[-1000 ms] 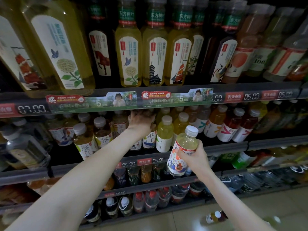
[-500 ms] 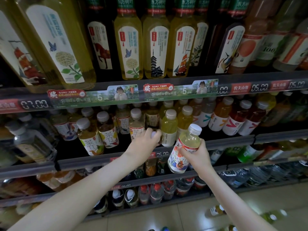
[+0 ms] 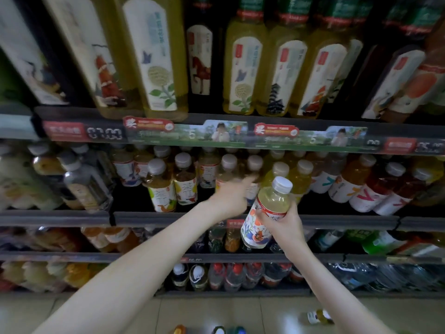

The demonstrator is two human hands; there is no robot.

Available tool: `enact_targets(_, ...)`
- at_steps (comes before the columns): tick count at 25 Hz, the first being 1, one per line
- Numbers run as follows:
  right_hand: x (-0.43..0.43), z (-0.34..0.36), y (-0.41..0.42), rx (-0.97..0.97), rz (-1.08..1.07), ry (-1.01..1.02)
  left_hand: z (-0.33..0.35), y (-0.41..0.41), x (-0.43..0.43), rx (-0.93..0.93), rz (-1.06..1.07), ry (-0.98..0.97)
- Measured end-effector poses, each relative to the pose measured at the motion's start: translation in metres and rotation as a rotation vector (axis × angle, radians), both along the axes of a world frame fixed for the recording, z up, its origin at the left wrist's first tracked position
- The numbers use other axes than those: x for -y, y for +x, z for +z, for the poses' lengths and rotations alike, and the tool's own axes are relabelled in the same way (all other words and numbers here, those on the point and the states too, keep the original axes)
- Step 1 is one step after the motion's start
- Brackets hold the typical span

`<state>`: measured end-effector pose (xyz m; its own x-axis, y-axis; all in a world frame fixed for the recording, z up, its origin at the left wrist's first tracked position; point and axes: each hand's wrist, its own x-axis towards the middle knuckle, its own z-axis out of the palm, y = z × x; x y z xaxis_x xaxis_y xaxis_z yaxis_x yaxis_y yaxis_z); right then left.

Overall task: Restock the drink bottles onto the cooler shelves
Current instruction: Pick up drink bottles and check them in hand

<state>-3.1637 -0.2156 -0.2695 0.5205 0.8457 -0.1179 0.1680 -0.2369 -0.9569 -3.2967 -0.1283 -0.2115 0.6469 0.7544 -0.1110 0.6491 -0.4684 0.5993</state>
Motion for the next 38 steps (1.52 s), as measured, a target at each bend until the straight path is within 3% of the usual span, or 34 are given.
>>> enact_targets(2,-0.011,0.004,-0.029,0.024,0.06,0.012,-0.015,-0.04,0.015,0.046,-0.051,-0.143)
enact_targets(4,-0.021,0.004,-0.07,0.027,0.139,0.038,-0.035,-0.085,0.026,0.107,0.003,-0.169)
enact_targets(8,-0.038,-0.003,-0.17,0.023,0.347,0.043,-0.058,-0.167,0.032,0.118,0.378,0.052)
enact_targets(10,-0.052,-0.004,-0.211,0.026,0.444,0.053,-0.064,-0.206,0.027,0.147,0.465,0.13)
enact_targets(15,-0.085,-0.005,-0.255,0.124,0.722,0.044,-0.082,-0.27,-0.008,0.293,0.686,0.146)
enact_targets(17,-0.091,-0.008,-0.256,0.256,0.649,0.091,-0.084,-0.278,-0.024,0.344,0.749,0.01)
enact_targets(22,-0.105,0.001,-0.233,0.609,0.218,0.247,-0.096,-0.287,-0.055,0.55,0.758,-0.374)
enact_targets(24,-0.119,0.006,-0.223,0.816,0.224,0.099,-0.102,-0.285,-0.059,0.612,0.738,-0.485)
enact_targets(27,-0.133,0.006,-0.216,1.035,0.448,-0.146,-0.106,-0.28,-0.059,0.583,0.712,-0.483)
enact_targets(29,-0.14,0.004,-0.215,1.036,0.509,-0.067,-0.107,-0.278,-0.059,0.528,0.708,-0.419)
enact_targets(32,-0.145,0.01,-0.215,0.889,0.513,0.123,-0.108,-0.277,-0.057,0.518,0.721,-0.355)
enact_targets(38,-0.1,-0.002,-0.209,0.75,0.623,0.101,-0.103,-0.278,-0.046,0.528,0.73,-0.27)
